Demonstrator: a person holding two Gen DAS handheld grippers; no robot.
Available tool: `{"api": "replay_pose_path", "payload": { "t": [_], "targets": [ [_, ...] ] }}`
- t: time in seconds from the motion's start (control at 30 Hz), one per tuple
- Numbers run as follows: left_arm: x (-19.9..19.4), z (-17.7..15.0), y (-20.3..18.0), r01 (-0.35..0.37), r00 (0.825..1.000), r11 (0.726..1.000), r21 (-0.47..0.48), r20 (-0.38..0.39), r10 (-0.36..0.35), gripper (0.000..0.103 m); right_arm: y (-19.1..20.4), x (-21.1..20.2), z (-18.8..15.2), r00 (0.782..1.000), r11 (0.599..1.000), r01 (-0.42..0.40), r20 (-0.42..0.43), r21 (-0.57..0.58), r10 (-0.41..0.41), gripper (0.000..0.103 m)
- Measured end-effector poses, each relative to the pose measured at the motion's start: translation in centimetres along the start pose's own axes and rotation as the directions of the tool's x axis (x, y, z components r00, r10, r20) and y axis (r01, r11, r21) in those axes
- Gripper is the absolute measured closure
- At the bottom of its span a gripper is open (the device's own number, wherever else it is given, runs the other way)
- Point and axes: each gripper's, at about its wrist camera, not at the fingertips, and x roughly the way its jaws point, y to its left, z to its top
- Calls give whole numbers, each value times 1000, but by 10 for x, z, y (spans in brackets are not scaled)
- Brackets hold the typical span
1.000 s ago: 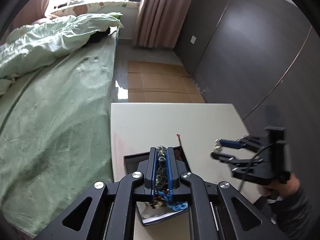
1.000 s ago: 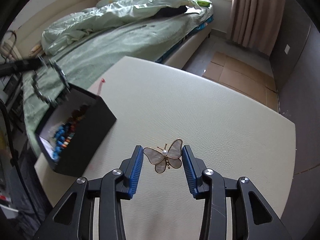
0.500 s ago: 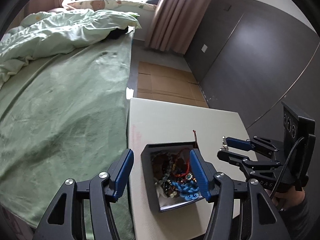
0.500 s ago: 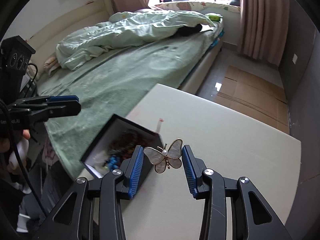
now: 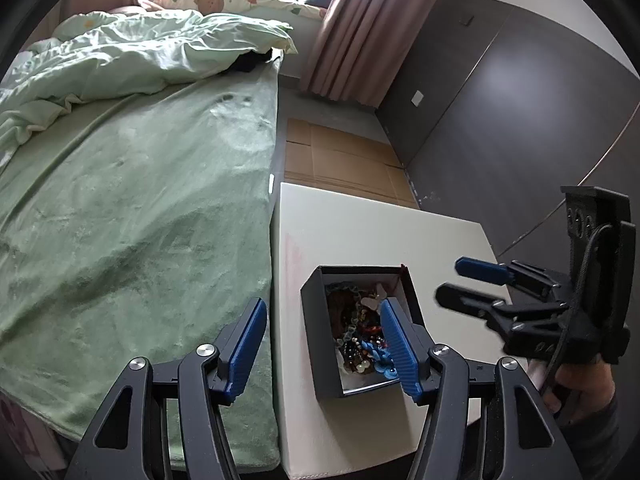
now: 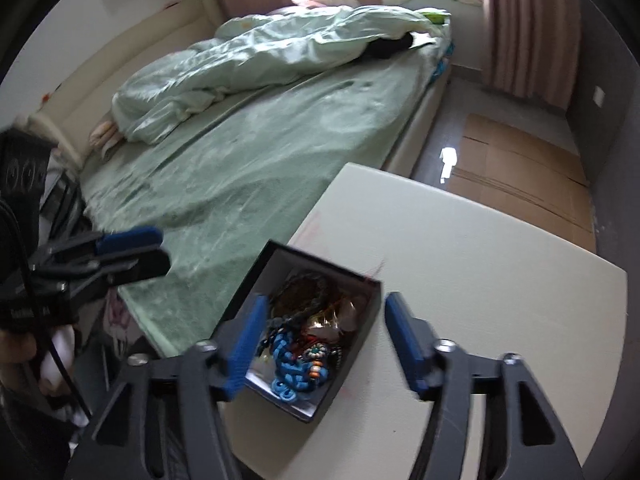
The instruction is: Organize jewelry
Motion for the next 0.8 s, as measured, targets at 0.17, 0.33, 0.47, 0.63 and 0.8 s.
{"api": "replay_pose_path", "payload": {
  "t": [0.17,0.33,0.47,0.63,0.8],
  "targets": [
    [-4,-2,-2,3,1000,1000,-5,10,-3,38,-6,-21,-5,999,1000,15,32,27,-16,38],
    [-9,-5,-12,12,1000,1000,14,20,-13,23,-9,-40,-15,999,999,27,44,38,-29,38],
    [-15,-9,-24,20,999,999,35,28,-21,22,-10,-56,-25,997,998,36,62,52,-39,37],
    [-23,-16,-43,34,998,997,65,43,-36,11,-15,-78,-40,995,995,37,84,91,-45,29],
    [-36,-26,-61,49,996,995,92,68,-55,3,-22,-99,-58,992,989,48,109,136,-63,8]
  ]
}}
